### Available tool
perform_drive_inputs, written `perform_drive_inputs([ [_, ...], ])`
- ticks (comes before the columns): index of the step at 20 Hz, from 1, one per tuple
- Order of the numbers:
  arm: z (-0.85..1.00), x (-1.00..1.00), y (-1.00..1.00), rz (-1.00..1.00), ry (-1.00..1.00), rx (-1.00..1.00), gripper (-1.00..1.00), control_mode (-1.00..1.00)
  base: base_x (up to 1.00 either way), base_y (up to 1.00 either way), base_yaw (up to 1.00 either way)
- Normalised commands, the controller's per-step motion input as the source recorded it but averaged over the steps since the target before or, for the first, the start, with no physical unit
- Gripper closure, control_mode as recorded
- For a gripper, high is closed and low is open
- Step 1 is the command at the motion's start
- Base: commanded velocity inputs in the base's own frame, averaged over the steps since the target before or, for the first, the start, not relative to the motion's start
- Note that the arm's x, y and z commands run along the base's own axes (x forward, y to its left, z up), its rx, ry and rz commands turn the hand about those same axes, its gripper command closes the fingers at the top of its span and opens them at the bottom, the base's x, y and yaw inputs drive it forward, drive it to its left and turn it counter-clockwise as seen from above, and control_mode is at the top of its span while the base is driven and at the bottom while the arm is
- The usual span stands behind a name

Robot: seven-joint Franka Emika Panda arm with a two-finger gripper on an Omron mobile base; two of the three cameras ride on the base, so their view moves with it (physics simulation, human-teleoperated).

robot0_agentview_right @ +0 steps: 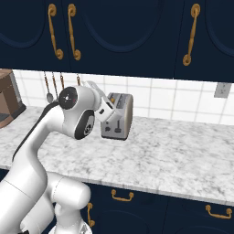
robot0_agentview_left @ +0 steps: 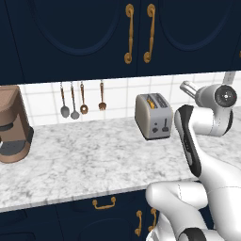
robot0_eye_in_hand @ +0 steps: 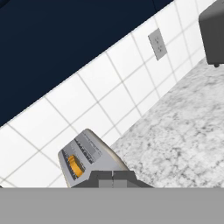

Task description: Start the toaster. Once the lever pops up, take the bread to the plate on the dining counter.

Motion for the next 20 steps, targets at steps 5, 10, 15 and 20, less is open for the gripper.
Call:
perform_drive_inputs([
  [5,0.00,0.00,0.00,0.00,0.00,0.00,1.00,-1.00,0.00,0.00,0.00],
  [10,0.00,0.00,0.00,0.00,0.00,0.00,1.00,-1.00,0.00,0.00,0.00],
  [15,0.00,0.00,0.00,0.00,0.00,0.00,1.00,-1.00,0.00,0.00,0.00],
  [20,0.00,0.00,0.00,0.00,0.00,0.00,1.00,-1.00,0.00,0.00,0.00],
])
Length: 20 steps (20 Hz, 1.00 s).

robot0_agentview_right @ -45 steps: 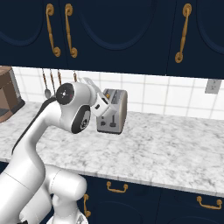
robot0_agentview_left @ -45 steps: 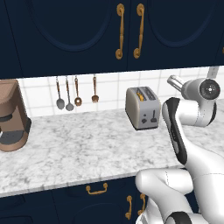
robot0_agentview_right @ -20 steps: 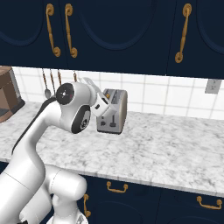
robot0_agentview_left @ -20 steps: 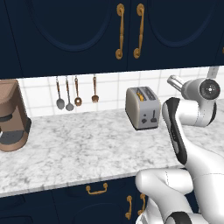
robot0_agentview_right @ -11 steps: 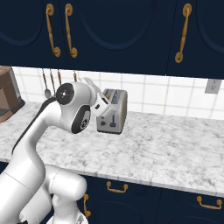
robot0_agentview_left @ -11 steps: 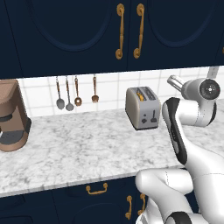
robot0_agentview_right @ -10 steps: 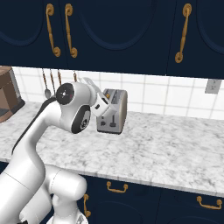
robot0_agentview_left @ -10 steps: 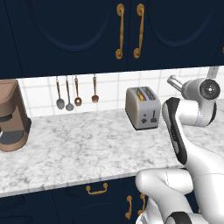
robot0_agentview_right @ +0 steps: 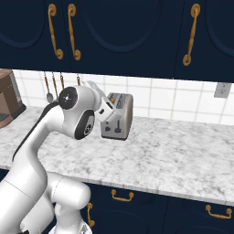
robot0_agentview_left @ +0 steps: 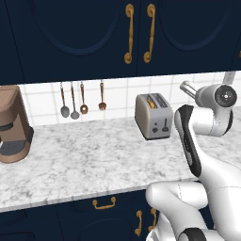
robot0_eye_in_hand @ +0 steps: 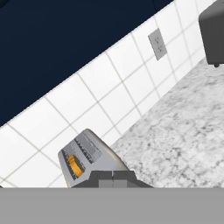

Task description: Start the toaster. Once the lever pops up, take the bread to the plate on the dining counter.

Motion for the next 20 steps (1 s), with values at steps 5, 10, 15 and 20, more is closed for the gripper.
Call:
perform_drive_inputs([
  [5,0.00,0.00,0.00,0.00,0.00,0.00,1.00,-1.00,0.00,0.00,0.00],
  [10,0.00,0.00,0.00,0.00,0.00,0.00,1.00,-1.00,0.00,0.00,0.00],
  [15,0.00,0.00,0.00,0.00,0.00,0.00,1.00,-1.00,0.00,0.00,0.00],
  [20,0.00,0.00,0.00,0.00,0.00,0.00,1.00,-1.00,0.00,0.00,0.00],
])
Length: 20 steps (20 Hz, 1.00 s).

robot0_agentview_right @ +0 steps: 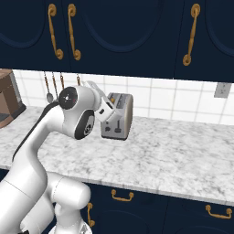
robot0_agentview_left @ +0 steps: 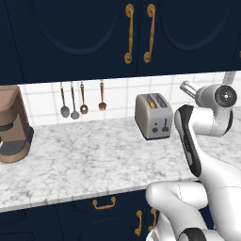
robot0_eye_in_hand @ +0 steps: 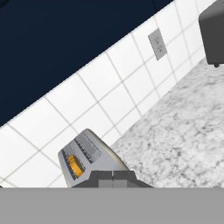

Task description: Start the toaster. Once the lever pops up, take the bread to the plate on the dining counter.

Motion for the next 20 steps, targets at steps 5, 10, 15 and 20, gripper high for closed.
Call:
perform_drive_inputs([
  [5,0.00,0.00,0.00,0.00,0.00,0.00,1.00,-1.00,0.00,0.00,0.00],
  [10,0.00,0.00,0.00,0.00,0.00,0.00,1.00,-1.00,0.00,0.00,0.00],
  [15,0.00,0.00,0.00,0.00,0.00,0.00,1.00,-1.00,0.00,0.00,0.00],
  [20,0.00,0.00,0.00,0.00,0.00,0.00,1.00,-1.00,0.00,0.00,0.00],
])
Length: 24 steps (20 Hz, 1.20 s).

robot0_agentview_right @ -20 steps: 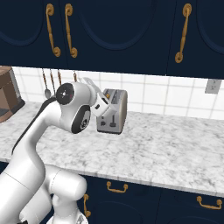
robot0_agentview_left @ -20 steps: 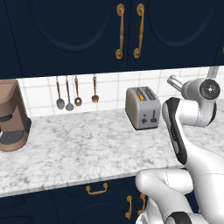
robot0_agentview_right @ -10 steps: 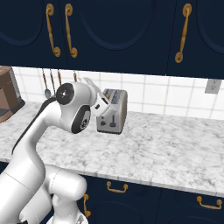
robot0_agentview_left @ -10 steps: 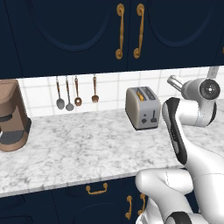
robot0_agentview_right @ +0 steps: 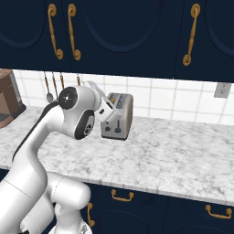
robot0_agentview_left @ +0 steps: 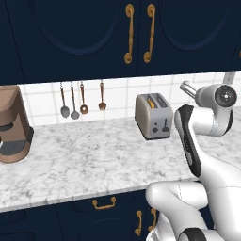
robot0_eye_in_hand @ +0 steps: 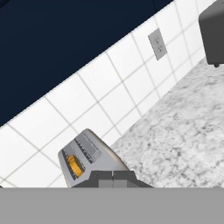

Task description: Start the toaster. Once the lever pops up, take the bread to the plate on the dining counter.

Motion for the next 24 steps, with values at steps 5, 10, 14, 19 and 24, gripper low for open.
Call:
perform_drive_inputs([
  [5,0.00,0.00,0.00,0.00,0.00,0.00,1.00,-1.00,0.00,0.00,0.00],
  [10,0.00,0.00,0.00,0.00,0.00,0.00,1.00,-1.00,0.00,0.00,0.00],
  [14,0.00,0.00,0.00,0.00,0.00,0.00,1.00,-1.00,0.00,0.00,0.00],
  [19,0.00,0.00,0.00,0.00,0.00,0.00,1.00,-1.00,0.00,0.00,0.00],
  [24,0.00,0.00,0.00,0.00,0.00,0.00,1.00,-1.00,0.00,0.00,0.00],
])
